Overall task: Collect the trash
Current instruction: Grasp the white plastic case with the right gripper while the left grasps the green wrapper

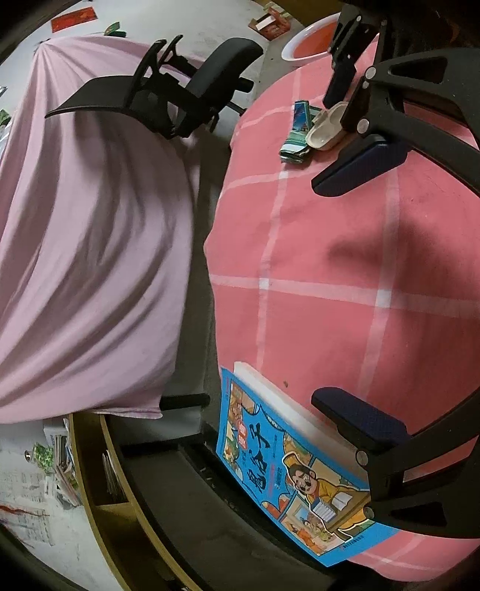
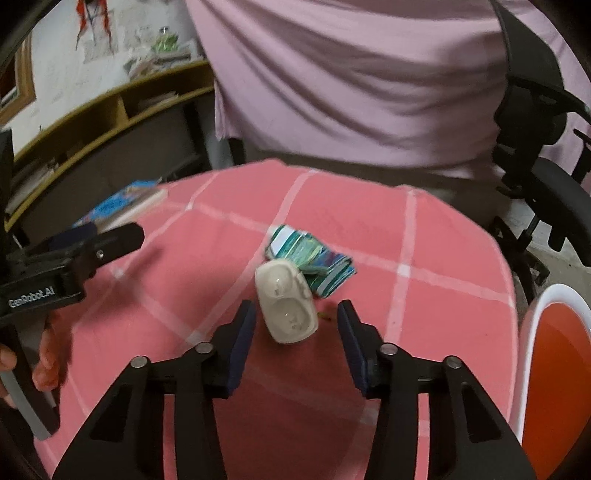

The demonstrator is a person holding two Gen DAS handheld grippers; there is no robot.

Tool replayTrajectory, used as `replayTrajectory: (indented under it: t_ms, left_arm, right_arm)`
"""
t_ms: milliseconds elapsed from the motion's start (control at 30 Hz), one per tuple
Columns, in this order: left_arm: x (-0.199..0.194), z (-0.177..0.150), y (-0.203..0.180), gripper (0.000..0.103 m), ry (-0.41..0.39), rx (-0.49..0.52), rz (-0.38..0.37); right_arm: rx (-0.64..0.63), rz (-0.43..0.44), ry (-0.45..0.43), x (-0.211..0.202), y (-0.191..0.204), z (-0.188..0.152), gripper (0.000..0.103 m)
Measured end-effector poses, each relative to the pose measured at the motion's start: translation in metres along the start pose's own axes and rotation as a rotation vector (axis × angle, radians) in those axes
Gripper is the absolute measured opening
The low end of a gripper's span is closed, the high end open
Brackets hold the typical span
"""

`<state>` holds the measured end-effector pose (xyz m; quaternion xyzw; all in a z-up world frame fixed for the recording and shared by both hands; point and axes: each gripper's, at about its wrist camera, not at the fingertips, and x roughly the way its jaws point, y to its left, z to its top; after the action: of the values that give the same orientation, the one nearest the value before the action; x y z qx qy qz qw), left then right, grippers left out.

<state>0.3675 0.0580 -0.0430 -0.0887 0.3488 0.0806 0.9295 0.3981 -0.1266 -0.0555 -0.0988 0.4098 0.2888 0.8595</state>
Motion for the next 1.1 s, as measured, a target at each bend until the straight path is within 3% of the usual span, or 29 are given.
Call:
replayTrajectory:
  t_ms: [333, 567, 867, 1000, 1100]
  left_arm:
    - [0.007, 0.002, -0.026, 0.101, 0.037, 0.082, -0.047]
    - [0.016, 0.003, -0.055, 0.101, 0.064, 0.119, -0.134]
    - [0.028, 0.015, -0.098, 0.101, 0.052, 0.231, -0.249]
    - [0.048, 0.019, -0.122, 0.100, 0.094, 0.289, -0.256]
    - [0.067, 0.020, -0.131, 0.090, 0.162, 0.298, -0.273]
  right_arm:
    - [0.001, 0.015, 0.016, -0.018, -0.006, -0.019, 0.027]
    - [0.084, -0.044, 0.003, -0.041, -0.042, -0.035, 0.026]
    - [0.157, -0.059, -0.025, -0.045, -0.076, -0.039, 0.026]
    - [0.200, -0.036, -0.046, -0.045, -0.091, -0.042, 0.026]
    - [0.214, -0.038, -0.064, -0.047, -0.096, -0.045, 0.026]
